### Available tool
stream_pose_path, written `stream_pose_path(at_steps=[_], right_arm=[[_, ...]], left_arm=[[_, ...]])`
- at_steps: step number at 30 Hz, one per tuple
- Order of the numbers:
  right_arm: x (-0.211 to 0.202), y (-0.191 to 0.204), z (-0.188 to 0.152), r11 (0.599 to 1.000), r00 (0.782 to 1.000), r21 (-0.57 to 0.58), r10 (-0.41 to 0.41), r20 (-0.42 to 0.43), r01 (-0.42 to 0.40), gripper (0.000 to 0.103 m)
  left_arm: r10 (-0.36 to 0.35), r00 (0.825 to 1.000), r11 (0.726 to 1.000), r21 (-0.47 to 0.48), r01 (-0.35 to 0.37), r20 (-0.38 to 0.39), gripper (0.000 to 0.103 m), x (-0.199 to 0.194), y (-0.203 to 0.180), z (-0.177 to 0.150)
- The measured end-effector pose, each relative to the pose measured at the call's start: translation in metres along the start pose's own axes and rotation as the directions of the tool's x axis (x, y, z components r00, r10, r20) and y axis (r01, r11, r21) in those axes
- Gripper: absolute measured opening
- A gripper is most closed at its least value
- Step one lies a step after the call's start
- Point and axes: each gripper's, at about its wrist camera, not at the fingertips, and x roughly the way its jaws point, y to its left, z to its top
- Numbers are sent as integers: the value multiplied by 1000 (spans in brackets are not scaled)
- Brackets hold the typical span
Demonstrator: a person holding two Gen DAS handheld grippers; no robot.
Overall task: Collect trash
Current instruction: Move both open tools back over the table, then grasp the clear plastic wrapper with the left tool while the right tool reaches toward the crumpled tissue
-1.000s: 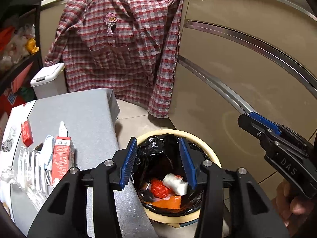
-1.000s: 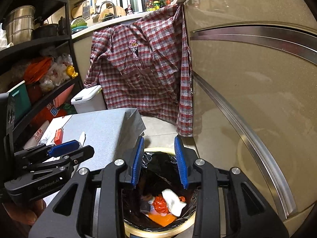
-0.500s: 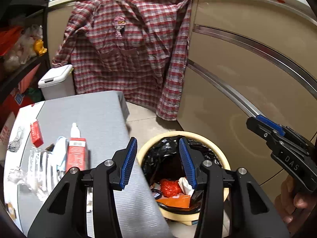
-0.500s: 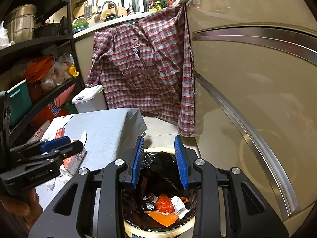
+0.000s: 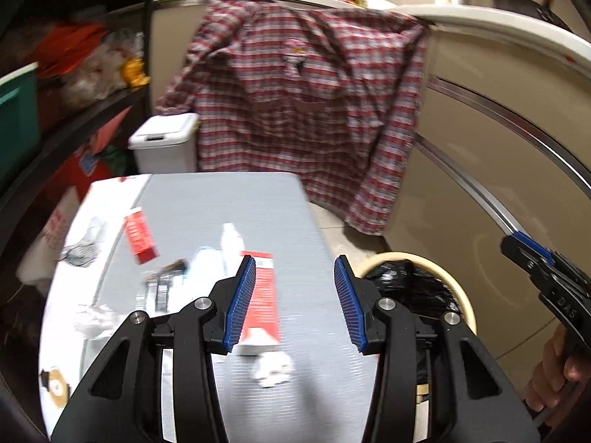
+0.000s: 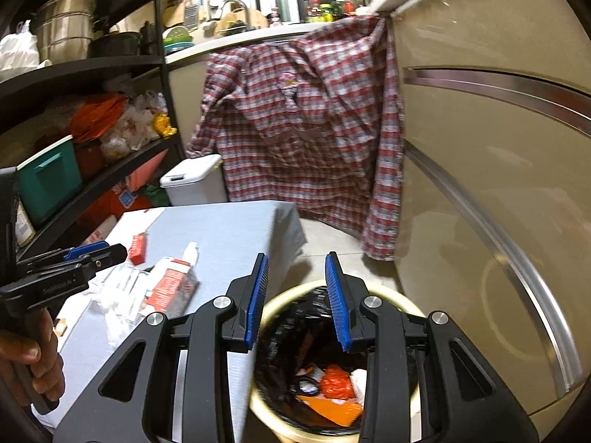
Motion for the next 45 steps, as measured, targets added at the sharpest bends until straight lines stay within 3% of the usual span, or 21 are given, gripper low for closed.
stream_pose_path(at_steps=[9,13,16,18,23,34,39,45], right_arm=[[40,83,-8,990,992,-67,117,-45,-120,33],[61,117,-16,981,985,-101,158,-75,-165,36],[78,136,-25,973,978,-128,176,-111,-190,37],[89,145,-32,970,975,-142,179,-132,-198,44],[110,157,-43,966,965,-144,189,-181,-216,53],[151,165,-63,967,935,-117,182,-304,-226,54],[160,163,-66,970,924,-85,189,-331,-229,54],[161,162,-68,967,919,-86,198,-341,-240,50]], left_arm=[[102,994,981,-165,-106,-32,44,0,96,1],[125,990,970,-202,-135,-58,44,9,120,-3],[135,988,967,-205,-148,-79,44,18,126,-6],[135,987,968,-202,-151,-89,44,24,129,-8],[132,984,972,-177,-152,-118,43,42,132,-13],[126,974,980,-132,-152,-188,40,74,134,-28],[125,967,981,-116,-153,-221,32,86,134,-34],[102,967,985,-110,-131,-234,7,89,130,-35]])
